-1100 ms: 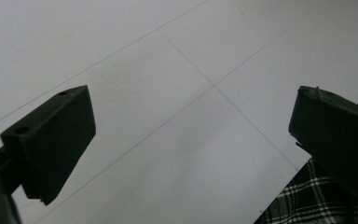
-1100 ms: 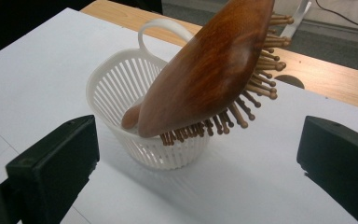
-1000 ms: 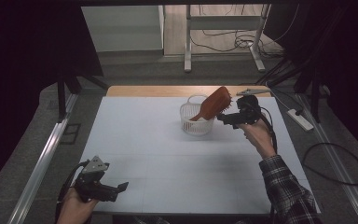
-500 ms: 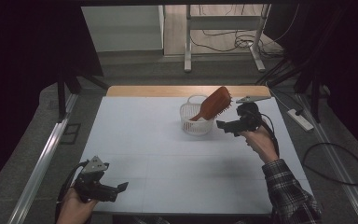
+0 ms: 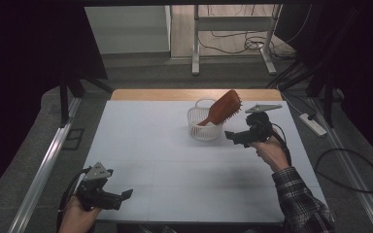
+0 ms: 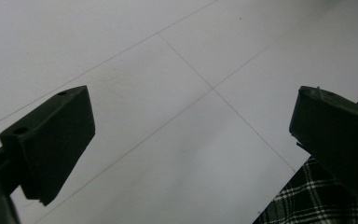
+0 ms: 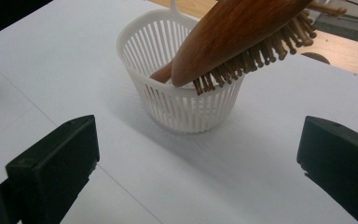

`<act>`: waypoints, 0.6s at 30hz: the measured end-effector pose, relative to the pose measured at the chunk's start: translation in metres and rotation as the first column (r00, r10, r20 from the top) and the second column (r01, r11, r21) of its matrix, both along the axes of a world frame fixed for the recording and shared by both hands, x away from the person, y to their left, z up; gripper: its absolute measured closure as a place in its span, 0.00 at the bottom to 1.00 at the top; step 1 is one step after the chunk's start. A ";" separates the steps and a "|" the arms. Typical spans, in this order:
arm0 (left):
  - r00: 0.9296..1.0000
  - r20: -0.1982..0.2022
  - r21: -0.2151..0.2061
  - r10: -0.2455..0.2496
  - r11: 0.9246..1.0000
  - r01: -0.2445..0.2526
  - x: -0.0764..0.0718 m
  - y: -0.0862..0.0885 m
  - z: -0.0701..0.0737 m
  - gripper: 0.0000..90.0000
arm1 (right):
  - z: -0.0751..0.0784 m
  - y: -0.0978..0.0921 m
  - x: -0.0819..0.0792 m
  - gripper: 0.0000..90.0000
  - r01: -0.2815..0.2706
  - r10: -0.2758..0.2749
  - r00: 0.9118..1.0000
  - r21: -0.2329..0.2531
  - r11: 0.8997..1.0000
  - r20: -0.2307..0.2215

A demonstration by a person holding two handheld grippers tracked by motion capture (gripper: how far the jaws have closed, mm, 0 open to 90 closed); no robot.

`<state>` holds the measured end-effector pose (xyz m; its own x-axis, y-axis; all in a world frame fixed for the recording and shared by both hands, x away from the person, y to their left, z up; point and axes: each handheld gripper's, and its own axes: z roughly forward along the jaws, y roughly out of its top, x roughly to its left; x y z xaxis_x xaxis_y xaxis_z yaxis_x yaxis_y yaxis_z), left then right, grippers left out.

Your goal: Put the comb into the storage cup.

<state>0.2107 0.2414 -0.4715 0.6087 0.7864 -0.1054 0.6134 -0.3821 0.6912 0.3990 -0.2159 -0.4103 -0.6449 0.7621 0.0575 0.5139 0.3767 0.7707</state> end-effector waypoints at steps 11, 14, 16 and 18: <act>1.000 0.012 -0.016 0.007 1.000 -0.007 -0.002 0.002 0.001 0.00 | -0.001 0.000 -0.008 0.00 -0.019 0.019 1.000 -0.003 1.000 -0.018; 1.000 0.017 -0.017 0.009 1.000 -0.008 -0.002 0.002 0.001 0.00 | -0.002 -0.001 -0.011 0.00 -0.031 0.031 0.999 0.009 0.999 -0.039; 1.000 0.018 -0.018 0.009 1.000 -0.009 -0.002 0.002 0.001 0.00 | -0.003 -0.001 -0.013 0.00 -0.035 0.035 0.999 0.008 0.999 -0.041; 1.000 0.018 -0.016 0.009 1.000 -0.008 -0.002 0.002 0.001 0.00 | -0.003 -0.001 -0.017 0.00 -0.043 0.043 0.998 0.002 0.999 -0.042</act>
<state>0.2087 0.2436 -0.4702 0.6039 0.7898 -0.1073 0.6042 -0.3658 0.7080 0.3824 -0.2166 -0.4133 -0.6740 0.7337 0.0860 0.5291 0.3982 0.7493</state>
